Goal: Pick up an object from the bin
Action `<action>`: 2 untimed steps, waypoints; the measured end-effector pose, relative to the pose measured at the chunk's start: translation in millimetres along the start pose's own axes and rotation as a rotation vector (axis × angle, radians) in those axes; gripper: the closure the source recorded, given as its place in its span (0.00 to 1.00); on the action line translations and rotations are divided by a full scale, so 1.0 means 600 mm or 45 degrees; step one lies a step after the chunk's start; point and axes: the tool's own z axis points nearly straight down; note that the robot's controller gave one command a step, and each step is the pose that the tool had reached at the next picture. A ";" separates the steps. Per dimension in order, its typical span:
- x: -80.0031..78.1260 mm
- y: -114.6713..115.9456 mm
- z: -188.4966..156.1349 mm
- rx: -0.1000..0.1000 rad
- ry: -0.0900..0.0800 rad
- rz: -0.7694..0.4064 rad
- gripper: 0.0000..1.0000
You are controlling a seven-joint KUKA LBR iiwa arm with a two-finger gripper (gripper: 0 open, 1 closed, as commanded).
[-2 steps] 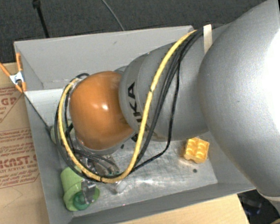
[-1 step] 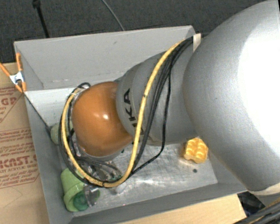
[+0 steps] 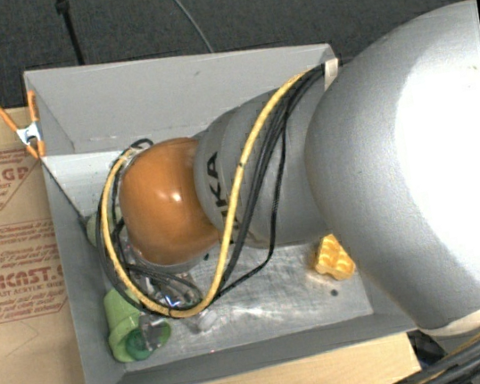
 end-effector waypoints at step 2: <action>0.007 0.007 0.078 -0.001 0.010 0.114 1.00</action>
Offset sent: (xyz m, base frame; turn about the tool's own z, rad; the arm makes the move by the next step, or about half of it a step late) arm 0.0000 0.0000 0.0000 0.0000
